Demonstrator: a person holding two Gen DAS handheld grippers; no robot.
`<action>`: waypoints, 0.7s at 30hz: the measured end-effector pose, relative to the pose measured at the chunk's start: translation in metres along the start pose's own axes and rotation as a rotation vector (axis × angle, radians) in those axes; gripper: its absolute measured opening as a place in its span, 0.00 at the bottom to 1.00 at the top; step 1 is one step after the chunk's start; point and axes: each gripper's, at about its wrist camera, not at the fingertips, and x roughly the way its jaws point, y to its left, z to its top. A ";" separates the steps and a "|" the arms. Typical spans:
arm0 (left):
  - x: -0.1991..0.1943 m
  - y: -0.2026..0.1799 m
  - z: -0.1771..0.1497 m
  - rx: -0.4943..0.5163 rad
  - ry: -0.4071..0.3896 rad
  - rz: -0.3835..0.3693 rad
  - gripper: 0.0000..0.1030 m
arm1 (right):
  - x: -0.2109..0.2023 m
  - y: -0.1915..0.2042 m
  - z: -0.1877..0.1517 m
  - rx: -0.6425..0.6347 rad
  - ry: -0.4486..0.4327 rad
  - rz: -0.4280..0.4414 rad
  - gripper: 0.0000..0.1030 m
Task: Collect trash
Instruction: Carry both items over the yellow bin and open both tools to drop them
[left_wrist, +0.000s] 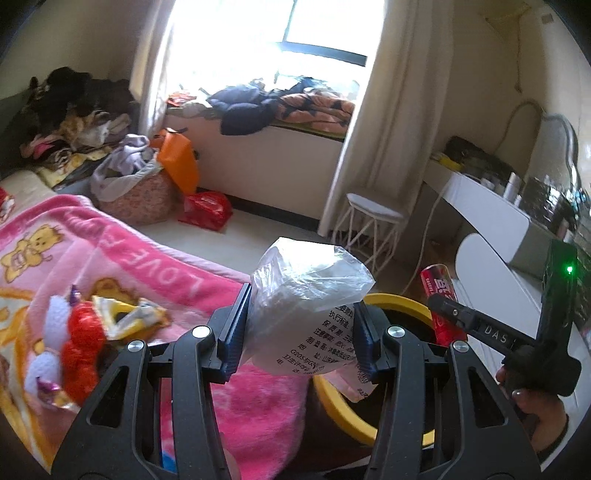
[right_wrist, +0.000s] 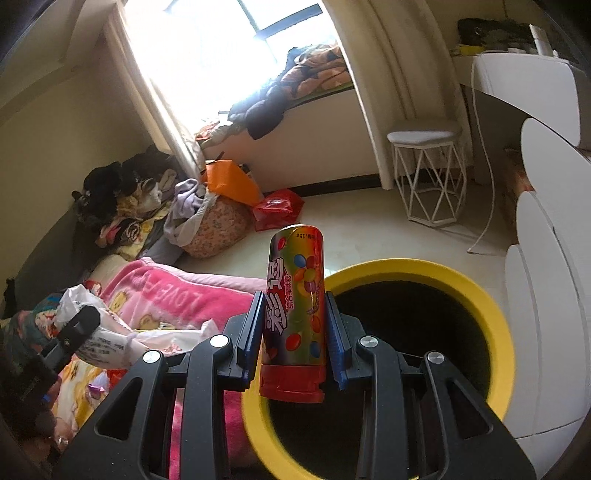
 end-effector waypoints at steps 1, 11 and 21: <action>0.004 -0.005 -0.001 0.008 0.005 -0.006 0.40 | -0.001 -0.006 0.000 0.008 0.005 -0.002 0.29; 0.037 -0.041 -0.018 0.072 0.055 -0.032 0.40 | 0.007 -0.040 -0.007 0.035 0.065 -0.069 0.29; 0.062 -0.060 -0.032 0.117 0.105 -0.047 0.44 | 0.017 -0.057 -0.016 0.000 0.134 -0.055 0.30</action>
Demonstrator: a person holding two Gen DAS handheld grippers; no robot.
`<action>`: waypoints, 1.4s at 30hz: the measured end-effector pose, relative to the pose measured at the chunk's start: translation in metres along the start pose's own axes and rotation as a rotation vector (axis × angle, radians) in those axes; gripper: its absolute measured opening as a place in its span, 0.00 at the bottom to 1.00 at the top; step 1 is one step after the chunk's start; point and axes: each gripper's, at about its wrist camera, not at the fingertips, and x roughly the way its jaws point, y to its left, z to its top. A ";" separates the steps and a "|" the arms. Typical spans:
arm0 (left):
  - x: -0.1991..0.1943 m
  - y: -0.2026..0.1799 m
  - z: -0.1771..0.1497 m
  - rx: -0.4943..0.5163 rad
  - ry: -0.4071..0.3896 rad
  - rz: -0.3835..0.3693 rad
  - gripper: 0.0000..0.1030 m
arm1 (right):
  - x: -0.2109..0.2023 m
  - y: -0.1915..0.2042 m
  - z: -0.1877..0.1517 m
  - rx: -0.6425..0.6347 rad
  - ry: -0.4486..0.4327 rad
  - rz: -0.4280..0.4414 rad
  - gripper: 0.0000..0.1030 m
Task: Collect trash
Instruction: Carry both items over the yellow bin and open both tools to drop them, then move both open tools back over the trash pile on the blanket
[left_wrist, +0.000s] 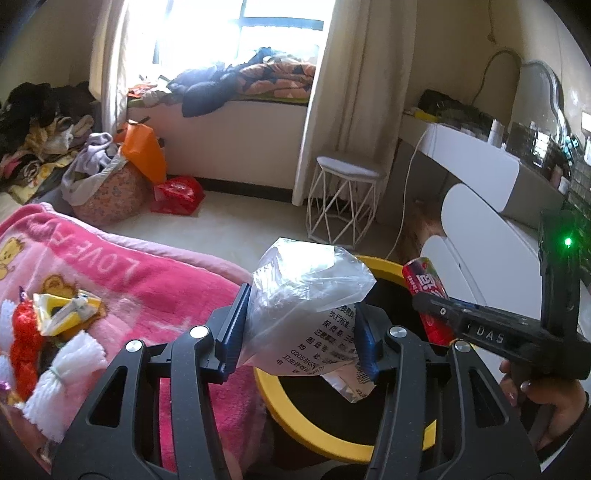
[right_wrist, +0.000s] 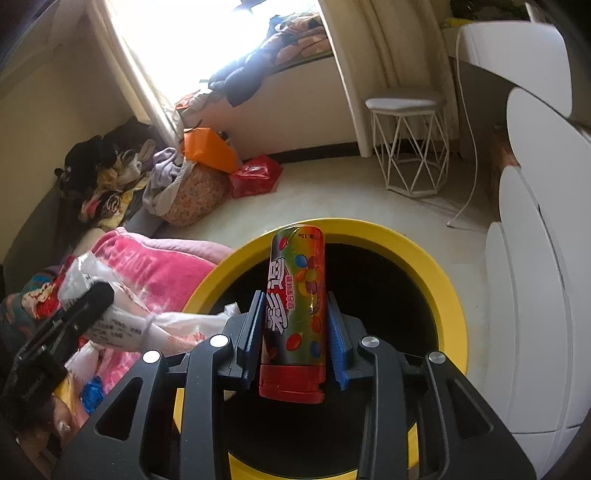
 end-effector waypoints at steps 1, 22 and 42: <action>0.003 -0.001 -0.001 0.002 0.007 -0.007 0.46 | 0.002 -0.004 0.000 0.018 0.006 0.003 0.36; -0.026 0.033 -0.008 -0.087 -0.033 0.038 0.90 | -0.009 -0.001 0.009 0.030 -0.091 -0.036 0.66; -0.108 0.113 -0.019 -0.179 -0.142 0.230 0.90 | -0.006 0.130 -0.014 -0.165 -0.113 0.128 0.71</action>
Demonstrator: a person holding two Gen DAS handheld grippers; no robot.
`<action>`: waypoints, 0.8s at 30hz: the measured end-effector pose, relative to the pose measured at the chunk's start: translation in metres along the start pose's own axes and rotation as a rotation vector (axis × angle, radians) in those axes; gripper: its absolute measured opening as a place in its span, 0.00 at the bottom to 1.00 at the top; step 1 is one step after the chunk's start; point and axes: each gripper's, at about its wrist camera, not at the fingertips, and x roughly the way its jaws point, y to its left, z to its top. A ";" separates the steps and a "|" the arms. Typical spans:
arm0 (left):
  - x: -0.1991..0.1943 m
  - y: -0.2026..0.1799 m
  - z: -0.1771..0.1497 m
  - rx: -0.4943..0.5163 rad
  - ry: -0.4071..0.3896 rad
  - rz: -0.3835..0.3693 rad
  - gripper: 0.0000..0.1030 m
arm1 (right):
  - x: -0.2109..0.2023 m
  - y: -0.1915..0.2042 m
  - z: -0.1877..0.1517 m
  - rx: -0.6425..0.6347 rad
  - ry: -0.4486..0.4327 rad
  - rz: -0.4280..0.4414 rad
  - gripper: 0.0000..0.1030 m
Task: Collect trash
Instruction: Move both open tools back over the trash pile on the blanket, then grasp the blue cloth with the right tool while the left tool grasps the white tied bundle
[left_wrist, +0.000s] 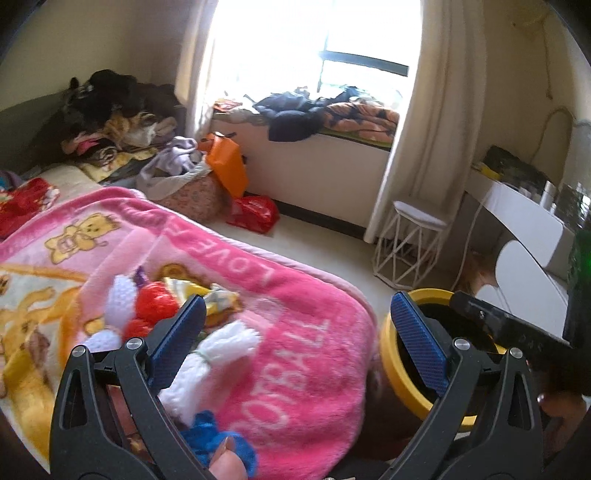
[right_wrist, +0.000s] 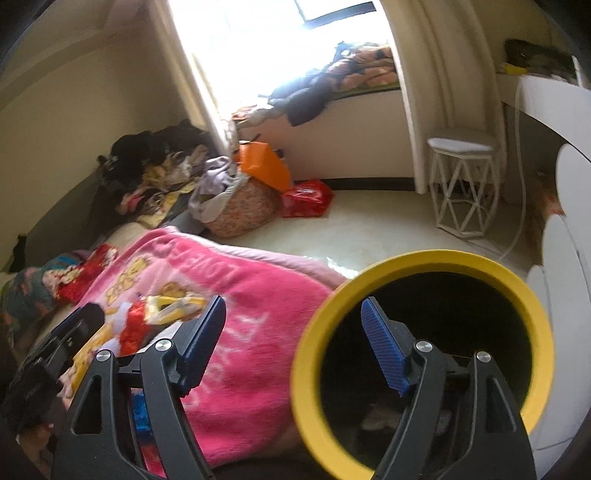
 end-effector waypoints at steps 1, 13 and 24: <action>-0.001 0.006 0.001 -0.009 0.000 0.007 0.90 | 0.000 0.005 -0.001 -0.010 0.001 0.007 0.72; -0.019 0.068 0.000 -0.099 -0.017 0.089 0.90 | 0.008 0.074 -0.024 -0.148 0.047 0.110 0.76; -0.035 0.129 0.006 -0.179 -0.033 0.169 0.90 | 0.018 0.128 -0.057 -0.277 0.124 0.158 0.76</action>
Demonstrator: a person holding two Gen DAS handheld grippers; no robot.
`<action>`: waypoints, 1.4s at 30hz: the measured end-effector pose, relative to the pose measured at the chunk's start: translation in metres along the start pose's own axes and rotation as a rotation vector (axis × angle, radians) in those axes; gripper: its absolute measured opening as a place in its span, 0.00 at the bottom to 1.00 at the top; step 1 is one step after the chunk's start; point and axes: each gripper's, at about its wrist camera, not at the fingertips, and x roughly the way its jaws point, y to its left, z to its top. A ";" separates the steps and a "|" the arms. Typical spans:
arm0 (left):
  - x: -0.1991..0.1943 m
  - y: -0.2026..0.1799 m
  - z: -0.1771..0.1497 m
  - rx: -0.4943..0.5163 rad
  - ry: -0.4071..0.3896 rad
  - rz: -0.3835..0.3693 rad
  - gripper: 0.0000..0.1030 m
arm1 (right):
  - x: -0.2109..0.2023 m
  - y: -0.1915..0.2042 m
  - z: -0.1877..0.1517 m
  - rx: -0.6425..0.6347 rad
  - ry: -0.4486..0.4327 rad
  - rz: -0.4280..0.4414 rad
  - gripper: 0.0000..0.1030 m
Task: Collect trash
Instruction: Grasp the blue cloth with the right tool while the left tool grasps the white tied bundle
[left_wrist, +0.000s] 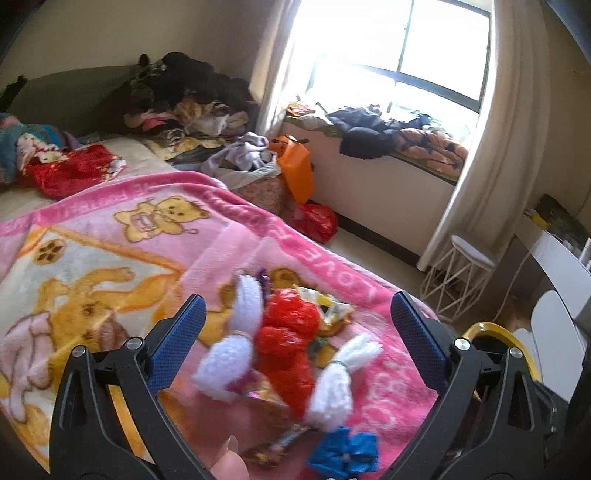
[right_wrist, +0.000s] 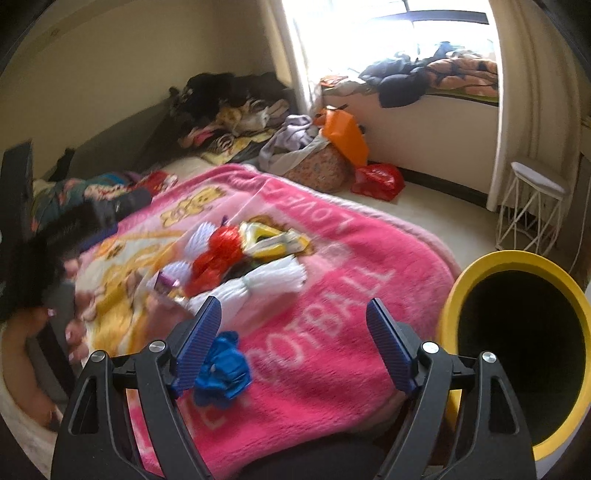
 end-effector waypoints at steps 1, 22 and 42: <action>0.001 0.006 0.001 -0.007 0.001 0.004 0.90 | 0.002 0.005 -0.002 -0.009 0.004 0.005 0.76; 0.028 0.112 -0.022 -0.163 0.161 0.046 0.76 | 0.054 0.063 -0.038 -0.110 0.161 0.028 0.76; 0.065 0.089 -0.052 -0.218 0.316 -0.171 0.27 | 0.083 0.063 -0.050 -0.105 0.304 0.083 0.30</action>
